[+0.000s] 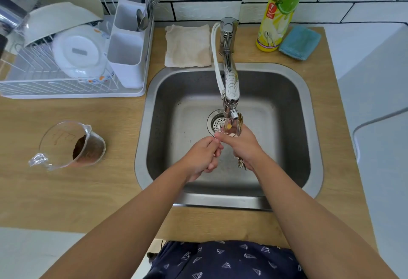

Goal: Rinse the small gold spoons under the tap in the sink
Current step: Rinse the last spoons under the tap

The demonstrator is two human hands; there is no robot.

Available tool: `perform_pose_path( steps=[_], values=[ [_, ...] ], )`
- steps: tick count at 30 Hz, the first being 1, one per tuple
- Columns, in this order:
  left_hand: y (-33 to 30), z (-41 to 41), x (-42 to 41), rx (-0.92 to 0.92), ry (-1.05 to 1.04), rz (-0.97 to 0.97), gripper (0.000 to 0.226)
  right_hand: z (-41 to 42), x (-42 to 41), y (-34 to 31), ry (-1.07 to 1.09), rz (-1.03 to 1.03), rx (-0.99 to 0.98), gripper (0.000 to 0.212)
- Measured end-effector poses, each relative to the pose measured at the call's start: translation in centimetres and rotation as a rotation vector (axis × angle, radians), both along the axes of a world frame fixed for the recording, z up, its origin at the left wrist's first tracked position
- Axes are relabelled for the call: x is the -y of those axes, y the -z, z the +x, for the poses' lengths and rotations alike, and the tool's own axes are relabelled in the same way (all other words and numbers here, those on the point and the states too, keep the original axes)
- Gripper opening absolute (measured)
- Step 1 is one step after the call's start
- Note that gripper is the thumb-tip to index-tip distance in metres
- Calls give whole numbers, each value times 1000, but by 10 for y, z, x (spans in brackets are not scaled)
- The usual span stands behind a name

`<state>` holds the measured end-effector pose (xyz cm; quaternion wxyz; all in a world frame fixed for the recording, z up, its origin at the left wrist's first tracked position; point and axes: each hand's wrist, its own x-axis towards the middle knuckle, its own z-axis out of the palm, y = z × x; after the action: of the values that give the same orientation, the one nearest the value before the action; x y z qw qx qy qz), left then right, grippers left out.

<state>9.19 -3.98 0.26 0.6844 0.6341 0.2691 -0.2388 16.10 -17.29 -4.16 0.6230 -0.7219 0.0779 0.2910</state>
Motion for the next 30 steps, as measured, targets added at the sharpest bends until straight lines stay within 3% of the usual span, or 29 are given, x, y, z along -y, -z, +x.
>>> perform_pose_path(
  steps=[4,6,9,12,16,18,20,23,27,30],
  values=[
    [-3,-8,0,9,21,73,26,9,-1,-3,-32,-110,95,11],
    [-3,-12,1,13,21,92,25,12,-2,-6,-57,-168,111,19],
    [-5,-10,1,12,35,127,25,9,-3,-8,-68,-104,68,29],
    [-9,-7,0,16,53,165,26,7,-2,-9,-80,-5,-60,6],
    [-12,-8,3,47,122,158,26,11,-1,-10,54,50,-121,15],
    [-12,-9,3,43,103,151,27,13,-1,-12,37,9,-60,12],
    [-11,-8,0,31,84,146,29,15,-3,-11,60,-21,-47,22],
    [-9,-6,-5,14,66,159,30,13,-2,-7,72,84,-114,26],
    [-9,-4,-7,7,69,182,31,0,-3,-7,-97,139,-92,34],
    [-10,-8,-7,16,86,194,30,3,-7,-9,23,96,-42,28]
  ],
)
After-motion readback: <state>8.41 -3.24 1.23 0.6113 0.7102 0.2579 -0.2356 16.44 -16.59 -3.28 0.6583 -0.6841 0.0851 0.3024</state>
